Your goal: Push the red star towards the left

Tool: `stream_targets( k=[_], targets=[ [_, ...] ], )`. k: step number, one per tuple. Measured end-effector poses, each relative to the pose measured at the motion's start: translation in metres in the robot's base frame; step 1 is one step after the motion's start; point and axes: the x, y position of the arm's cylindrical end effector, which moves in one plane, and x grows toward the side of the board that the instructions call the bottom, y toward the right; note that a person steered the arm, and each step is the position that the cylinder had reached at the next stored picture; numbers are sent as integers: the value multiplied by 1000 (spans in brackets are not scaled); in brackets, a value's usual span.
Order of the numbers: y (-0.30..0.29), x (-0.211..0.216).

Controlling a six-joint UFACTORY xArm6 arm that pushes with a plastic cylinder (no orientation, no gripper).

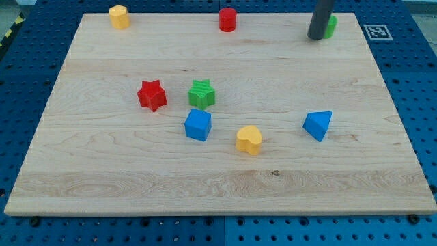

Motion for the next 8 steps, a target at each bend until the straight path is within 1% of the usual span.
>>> stream_targets(
  k=[2, 3, 5, 6, 8],
  targets=[
    [32, 1],
    [22, 15],
    [-89, 95],
    [-107, 114],
    [-107, 114]
  ],
)
